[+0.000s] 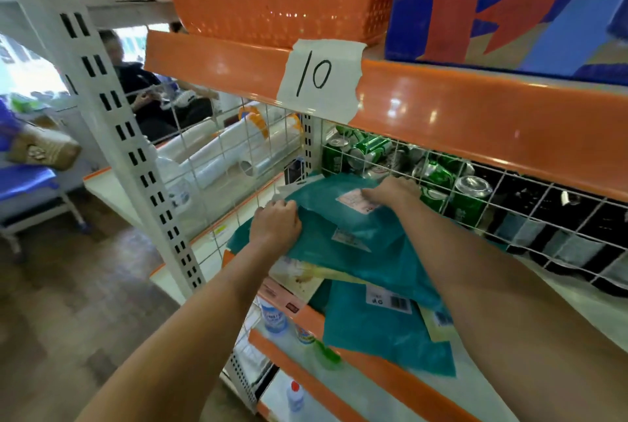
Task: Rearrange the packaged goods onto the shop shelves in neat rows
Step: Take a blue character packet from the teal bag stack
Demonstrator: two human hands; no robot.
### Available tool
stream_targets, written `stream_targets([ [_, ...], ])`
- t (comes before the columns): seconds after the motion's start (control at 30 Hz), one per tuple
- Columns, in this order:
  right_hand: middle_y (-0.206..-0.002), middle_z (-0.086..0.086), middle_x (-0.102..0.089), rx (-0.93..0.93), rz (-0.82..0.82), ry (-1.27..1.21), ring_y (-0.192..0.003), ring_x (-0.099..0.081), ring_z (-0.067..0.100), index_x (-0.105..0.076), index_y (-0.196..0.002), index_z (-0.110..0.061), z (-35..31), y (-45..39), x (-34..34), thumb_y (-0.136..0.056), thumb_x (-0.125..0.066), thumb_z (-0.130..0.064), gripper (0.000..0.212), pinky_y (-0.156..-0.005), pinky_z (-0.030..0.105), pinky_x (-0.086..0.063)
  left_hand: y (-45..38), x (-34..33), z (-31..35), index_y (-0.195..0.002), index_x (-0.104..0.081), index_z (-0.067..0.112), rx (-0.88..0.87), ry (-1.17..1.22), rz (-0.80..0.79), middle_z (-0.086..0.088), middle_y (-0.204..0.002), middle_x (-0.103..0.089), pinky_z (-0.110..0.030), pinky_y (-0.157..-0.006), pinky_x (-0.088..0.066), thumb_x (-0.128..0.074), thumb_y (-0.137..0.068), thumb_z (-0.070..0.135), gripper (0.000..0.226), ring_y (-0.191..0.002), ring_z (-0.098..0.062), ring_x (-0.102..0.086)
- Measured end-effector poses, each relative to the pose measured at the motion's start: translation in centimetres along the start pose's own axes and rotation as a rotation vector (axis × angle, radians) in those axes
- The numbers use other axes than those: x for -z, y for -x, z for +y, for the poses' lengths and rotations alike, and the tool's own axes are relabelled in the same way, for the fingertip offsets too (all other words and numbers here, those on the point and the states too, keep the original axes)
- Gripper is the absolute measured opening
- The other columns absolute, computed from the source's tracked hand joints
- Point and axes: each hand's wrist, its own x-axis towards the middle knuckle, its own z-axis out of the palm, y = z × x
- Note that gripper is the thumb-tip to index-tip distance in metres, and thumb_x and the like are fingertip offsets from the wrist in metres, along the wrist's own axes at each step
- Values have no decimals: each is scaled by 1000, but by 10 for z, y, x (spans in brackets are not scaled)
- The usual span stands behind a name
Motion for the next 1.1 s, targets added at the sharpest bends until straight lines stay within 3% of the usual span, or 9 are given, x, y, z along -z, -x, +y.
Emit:
stream_targets([
  [0.1,-138,11,-49,28,-25,-25,-127,-45,30,-48,-133,-17,0,-3,3,-80,-58,-63,70,-104,39,-36,0,1,2,-116,-54,13,-3,-10,-7,-8,-123,-57,-36,-92,-41,-34,-99,26,29,-113,-25,-51],
  [0.23,-135,13,-51,62,-170,-192,-120,-50,31,-51,-130,-9,-1,-1,13,-81,-70,-41,61,-102,41,-42,2,4,4,-111,-54,10,3,4,-32,-12,-121,-56,-39,-91,-42,-34,-99,24,27,-111,-28,-52],
  [0.4,-121,14,-59,6,-224,-445,-111,-58,34,-55,-120,-1,0,17,21,-83,-72,-17,44,-79,40,-46,3,1,4,-111,-53,8,21,21,-60,-15,-119,-54,-41,-92,-42,-30,-100,18,27,-111,-31,-51],
  [0.67,-115,21,-64,-111,-250,-786,-99,-62,35,-59,-117,3,18,42,20,-83,-71,-13,40,-90,52,-50,13,5,-3,-113,-54,8,-56,26,-70,-14,-118,-56,-40,-89,-43,-30,-101,18,29,-109,-30,-51],
  [0.8,-113,21,-64,-174,-208,-1009,-96,-62,34,-59,-110,1,37,66,10,-84,-69,-13,31,-86,48,-51,16,7,-8,-118,-54,9,-139,30,-73,-13,-120,-56,-39,-89,-44,-31,-101,27,34,-111,-30,-51],
  [0.93,-97,15,-65,-227,-127,-1237,-75,-60,28,-58,-115,0,59,98,-3,-88,-65,-12,31,-81,44,-49,24,7,-1,-111,-54,11,-243,38,-47,-11,-116,-59,-39,-87,-42,-30,-101,31,33,-105,-29,-55],
  [1.0,-99,16,-66,-235,-60,-1329,-76,-61,28,-57,-119,4,73,112,-10,-89,-63,-10,33,-86,49,-50,31,8,6,-113,-54,10,-280,53,-33,-11,-116,-58,-37,-83,-42,-32,-101,30,32,-104,-29,-56],
  [1.1,-108,21,-64,-259,68,-1442,-87,-63,32,-56,-123,7,97,128,-19,-87,-64,-6,39,-83,51,-52,43,9,18,-116,-54,7,-350,107,-20,-13,-120,-56,-38,-89,-41,-33,-101,28,33,-111,-30,-52],
])
